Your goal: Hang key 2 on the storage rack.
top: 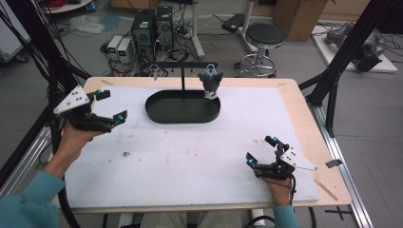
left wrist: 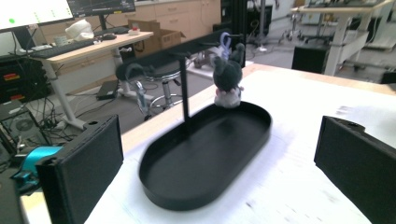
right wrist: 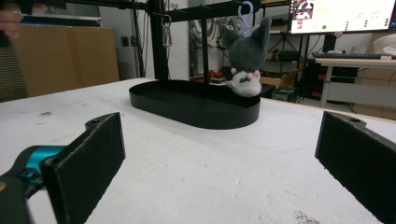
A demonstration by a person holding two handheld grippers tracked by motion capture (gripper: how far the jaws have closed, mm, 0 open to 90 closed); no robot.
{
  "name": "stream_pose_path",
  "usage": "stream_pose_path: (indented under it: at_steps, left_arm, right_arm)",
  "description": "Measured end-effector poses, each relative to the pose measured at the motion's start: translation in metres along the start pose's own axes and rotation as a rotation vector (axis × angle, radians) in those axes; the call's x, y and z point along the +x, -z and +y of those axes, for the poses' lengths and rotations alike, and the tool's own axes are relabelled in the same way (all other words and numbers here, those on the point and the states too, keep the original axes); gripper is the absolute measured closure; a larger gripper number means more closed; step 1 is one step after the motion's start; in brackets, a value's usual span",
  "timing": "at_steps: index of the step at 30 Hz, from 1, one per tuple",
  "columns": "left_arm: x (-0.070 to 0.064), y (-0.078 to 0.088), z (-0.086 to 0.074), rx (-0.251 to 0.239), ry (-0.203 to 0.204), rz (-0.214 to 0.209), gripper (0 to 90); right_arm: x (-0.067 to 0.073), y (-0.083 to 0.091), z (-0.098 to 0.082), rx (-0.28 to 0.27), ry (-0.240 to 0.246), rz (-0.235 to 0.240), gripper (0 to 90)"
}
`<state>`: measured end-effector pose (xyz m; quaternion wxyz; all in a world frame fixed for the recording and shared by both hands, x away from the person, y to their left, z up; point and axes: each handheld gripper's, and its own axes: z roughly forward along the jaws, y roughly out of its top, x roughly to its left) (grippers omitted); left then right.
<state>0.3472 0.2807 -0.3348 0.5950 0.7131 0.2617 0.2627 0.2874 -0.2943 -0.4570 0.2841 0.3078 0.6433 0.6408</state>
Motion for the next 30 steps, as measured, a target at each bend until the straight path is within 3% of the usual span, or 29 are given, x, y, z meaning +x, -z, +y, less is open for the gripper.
stream_pose_path:
  at_steps: [3,7,14,21,24,30]
  left_arm:
    - [-0.011,0.01,-0.023,-0.017,0.019,-0.004,1.7]
    - [-0.021,0.02,-0.048,-0.041,0.022,0.021,1.7]
    - [-0.035,0.03,-0.099,-0.067,0.099,0.049,1.7]
    - [-0.043,0.034,-0.116,-0.117,0.08,0.063,1.7]
    - [-0.043,0.034,-0.124,-0.114,0.11,0.065,1.7]
    - [-0.048,0.037,-0.127,-0.157,0.066,0.082,1.7]
  right_arm:
    - [0.001,0.0,0.0,0.002,0.003,-0.001,0.8]
    - [0.001,0.0,0.0,0.003,0.001,0.0,0.8]
    - [0.001,0.0,0.0,0.003,0.002,-0.002,0.8]
    - [0.0,0.0,0.0,0.002,0.001,-0.005,0.8]
    - [0.0,0.0,0.0,0.001,0.0,-0.003,0.8]
    - [0.001,0.0,0.0,0.003,0.003,-0.004,0.8]
